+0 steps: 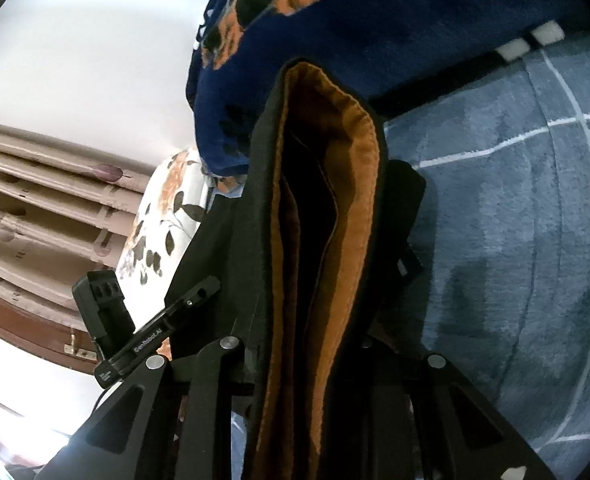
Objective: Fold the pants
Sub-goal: 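Open the left gripper off the pants while right gripper holds the orange-lined edge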
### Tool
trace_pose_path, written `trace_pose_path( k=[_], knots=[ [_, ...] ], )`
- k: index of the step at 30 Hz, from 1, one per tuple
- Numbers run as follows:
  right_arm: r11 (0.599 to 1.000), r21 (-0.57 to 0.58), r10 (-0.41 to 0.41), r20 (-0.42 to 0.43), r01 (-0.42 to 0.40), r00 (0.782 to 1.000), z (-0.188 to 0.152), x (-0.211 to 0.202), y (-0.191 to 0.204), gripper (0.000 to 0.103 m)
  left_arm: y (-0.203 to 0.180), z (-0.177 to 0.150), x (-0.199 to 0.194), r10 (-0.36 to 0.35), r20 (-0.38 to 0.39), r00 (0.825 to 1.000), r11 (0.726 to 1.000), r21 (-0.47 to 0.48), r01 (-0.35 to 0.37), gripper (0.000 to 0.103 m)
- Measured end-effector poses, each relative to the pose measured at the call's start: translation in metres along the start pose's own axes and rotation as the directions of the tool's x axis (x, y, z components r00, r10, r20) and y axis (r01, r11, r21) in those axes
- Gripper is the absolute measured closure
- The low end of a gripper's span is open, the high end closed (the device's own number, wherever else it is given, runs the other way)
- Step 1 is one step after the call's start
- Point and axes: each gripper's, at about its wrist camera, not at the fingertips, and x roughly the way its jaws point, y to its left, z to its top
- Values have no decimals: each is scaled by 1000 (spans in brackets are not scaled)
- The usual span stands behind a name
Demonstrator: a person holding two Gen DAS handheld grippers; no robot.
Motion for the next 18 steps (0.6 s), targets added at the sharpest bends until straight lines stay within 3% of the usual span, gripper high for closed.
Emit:
trace_pose_path(
  k=[18],
  knots=[
    [973,-150,-162,89,174,983,-1,9,12,73,21,-20,12,43,75,996,999,-22,-41,33]
  ],
)
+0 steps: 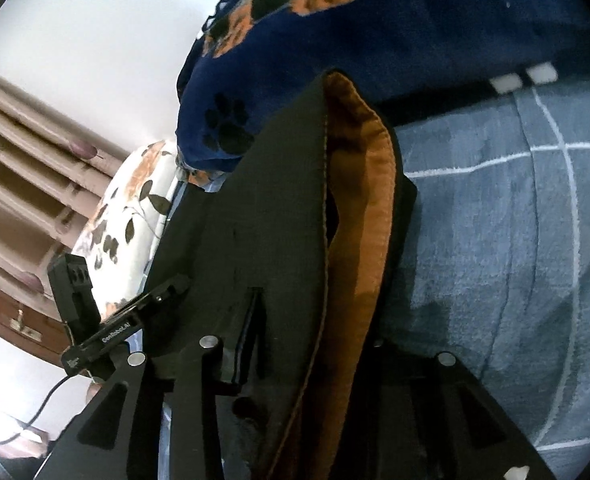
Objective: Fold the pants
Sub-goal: 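Open the left gripper off the pants while right gripper holds the orange-lined edge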
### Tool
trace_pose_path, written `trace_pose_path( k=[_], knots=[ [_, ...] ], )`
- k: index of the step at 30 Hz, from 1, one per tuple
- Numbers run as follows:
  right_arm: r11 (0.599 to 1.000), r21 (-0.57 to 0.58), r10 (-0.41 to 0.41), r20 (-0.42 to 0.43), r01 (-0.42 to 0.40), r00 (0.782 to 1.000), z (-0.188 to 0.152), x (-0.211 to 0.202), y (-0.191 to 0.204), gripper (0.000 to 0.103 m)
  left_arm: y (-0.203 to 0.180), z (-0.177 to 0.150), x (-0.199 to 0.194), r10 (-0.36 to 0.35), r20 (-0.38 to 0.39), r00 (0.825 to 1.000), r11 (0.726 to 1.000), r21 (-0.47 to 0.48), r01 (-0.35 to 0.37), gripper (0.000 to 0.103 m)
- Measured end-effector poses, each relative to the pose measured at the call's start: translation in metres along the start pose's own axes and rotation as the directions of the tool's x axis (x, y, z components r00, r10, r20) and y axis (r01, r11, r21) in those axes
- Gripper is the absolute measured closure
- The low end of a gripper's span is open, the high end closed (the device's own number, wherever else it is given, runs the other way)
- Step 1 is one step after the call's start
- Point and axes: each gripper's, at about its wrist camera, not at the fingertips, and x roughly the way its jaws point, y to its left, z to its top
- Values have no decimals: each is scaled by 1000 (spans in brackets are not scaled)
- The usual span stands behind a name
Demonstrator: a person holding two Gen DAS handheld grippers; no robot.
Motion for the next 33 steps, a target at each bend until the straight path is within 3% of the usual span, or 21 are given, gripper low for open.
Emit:
trace_pose_path(
  k=[8,14,22,33],
  knots=[
    [997,-42,-61,55,63,997,-4,1,9,70,5,-2,0,-19,17,1000,1000,-19,20,31],
    [982,-97,-148,113,159,982,-10,-2,20,61,6,-5,-1,-8,27,1000,999,-32,9,29],
    [938,-143,-289,185,317,939,-16,0,33,42,6,-5,-2,8,30,1000,999,-38,-7,27],
    [915,-177,-330,188,363,925,-16,7,42,32,6,-5,-1,15,30,999,999,-40,-14,25]
  ],
)
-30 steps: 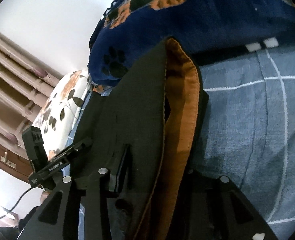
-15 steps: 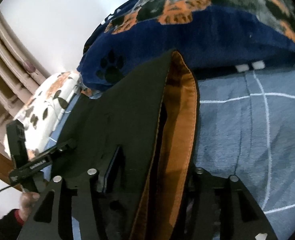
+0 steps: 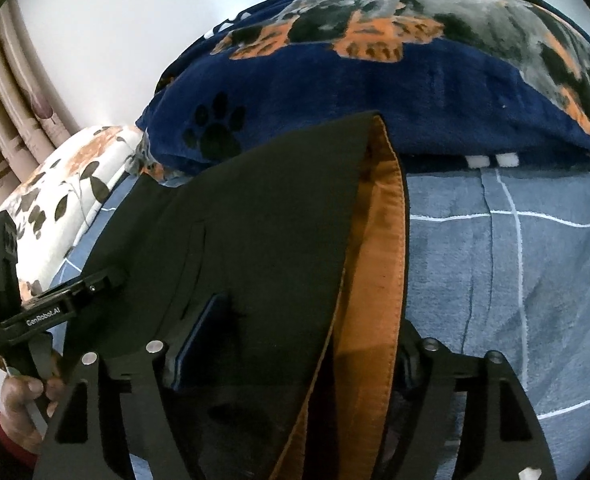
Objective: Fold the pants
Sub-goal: 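Open the left gripper off the pants while right gripper holds the orange-lined edge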
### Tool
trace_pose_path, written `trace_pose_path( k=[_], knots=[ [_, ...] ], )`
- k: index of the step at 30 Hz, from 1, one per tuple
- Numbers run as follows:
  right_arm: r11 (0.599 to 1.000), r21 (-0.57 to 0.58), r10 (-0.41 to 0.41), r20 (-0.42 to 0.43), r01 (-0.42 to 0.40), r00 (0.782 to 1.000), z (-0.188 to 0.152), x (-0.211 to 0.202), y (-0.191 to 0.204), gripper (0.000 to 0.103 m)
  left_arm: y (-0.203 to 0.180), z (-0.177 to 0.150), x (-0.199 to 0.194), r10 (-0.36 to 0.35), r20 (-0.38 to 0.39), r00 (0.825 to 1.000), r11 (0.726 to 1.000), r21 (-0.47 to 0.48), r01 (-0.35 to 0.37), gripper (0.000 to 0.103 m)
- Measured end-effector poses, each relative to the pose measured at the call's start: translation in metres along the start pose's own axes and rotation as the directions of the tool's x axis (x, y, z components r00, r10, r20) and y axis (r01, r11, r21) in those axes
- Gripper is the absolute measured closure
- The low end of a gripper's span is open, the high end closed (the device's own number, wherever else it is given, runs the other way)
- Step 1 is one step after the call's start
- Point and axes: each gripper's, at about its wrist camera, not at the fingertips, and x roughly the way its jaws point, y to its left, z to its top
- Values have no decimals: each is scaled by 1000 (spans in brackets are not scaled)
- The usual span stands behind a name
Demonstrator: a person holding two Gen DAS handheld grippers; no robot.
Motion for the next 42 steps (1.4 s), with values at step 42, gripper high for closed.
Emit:
trace_pose_path(
  k=[42],
  knots=[
    [960,-45,-272,64,275,960,2,1,20,2,1,-1,1,46,3,999,999,-1,-46,16]
  ],
)
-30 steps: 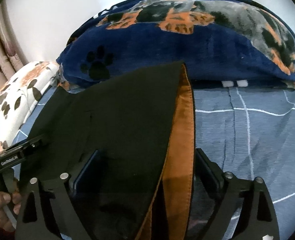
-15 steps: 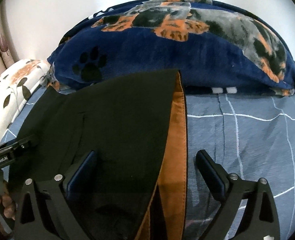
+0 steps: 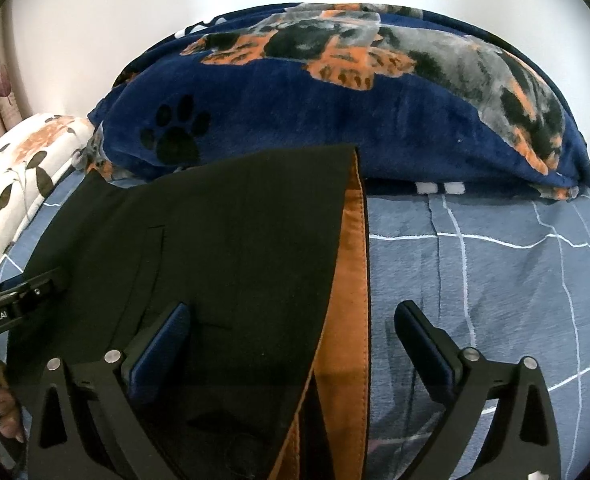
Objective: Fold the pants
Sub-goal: 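Open the left gripper off the pants while right gripper holds the orange-lined edge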
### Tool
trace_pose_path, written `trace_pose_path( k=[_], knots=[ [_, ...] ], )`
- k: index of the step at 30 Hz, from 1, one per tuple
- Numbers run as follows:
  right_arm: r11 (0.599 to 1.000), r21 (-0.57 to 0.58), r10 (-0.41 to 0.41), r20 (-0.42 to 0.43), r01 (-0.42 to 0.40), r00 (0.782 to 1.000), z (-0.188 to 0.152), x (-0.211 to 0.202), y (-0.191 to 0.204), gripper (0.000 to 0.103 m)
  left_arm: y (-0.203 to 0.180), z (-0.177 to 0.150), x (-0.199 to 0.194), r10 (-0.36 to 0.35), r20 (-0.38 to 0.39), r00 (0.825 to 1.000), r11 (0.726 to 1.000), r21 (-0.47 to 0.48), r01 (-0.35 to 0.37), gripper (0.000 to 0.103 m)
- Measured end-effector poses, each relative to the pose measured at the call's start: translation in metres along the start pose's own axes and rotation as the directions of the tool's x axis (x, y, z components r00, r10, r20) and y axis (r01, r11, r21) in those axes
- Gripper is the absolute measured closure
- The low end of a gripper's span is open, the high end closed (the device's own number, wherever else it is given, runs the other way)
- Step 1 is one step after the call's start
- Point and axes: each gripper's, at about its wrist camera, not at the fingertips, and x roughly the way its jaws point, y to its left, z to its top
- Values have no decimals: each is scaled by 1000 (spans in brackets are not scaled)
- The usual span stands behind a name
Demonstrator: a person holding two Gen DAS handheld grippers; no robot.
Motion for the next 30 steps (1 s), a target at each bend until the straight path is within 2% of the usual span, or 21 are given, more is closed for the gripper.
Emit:
trace_pose_path(
  k=[30],
  knots=[
    [999,-15,-28,10,28,1000,3,1,3,1,0,-1,-3,40,12,999,999,8,-40,13]
  ],
)
